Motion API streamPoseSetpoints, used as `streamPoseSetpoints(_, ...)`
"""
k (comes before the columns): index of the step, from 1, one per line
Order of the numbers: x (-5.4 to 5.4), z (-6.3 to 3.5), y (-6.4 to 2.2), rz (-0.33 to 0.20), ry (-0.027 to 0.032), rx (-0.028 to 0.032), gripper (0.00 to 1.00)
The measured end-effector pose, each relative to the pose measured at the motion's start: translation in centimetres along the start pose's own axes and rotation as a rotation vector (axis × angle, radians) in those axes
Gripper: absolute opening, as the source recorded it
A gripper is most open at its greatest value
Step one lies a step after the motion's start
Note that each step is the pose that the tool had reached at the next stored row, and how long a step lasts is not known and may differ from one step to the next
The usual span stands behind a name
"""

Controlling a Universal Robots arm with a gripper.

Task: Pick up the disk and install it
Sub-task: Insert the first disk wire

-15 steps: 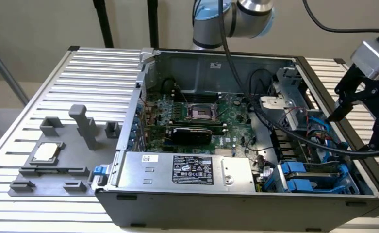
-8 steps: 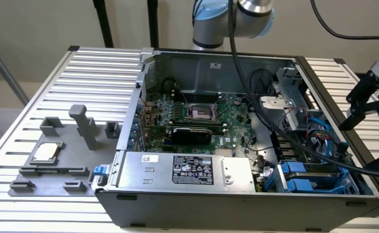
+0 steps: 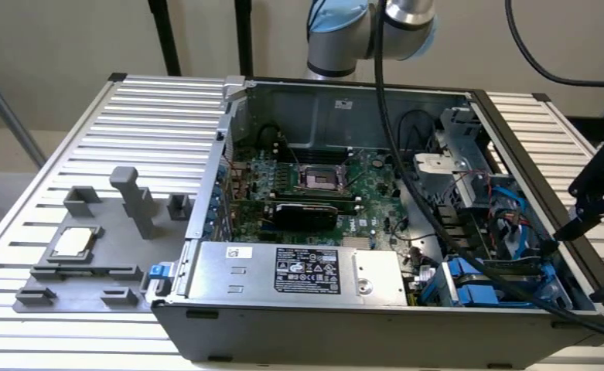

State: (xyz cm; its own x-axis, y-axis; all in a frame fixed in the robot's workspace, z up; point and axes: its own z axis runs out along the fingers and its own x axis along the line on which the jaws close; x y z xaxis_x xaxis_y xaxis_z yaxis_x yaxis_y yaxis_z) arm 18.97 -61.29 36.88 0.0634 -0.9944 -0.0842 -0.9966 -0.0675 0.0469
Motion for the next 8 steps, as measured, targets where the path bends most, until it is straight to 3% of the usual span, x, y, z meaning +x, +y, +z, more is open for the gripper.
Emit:
streamPoseSetpoints(2, 0.45, 0.20, -0.04, 0.000, -0.0012, -0.0026, 0.70)
streamPoseSetpoints(3, 0.58, 0.32, -0.05, 0.000, -0.0016, -0.0036, 0.63)
streamPoseSetpoints(8, 0.65, 0.41, -0.65, 0.000, -0.0022, -0.0052, 0.63)
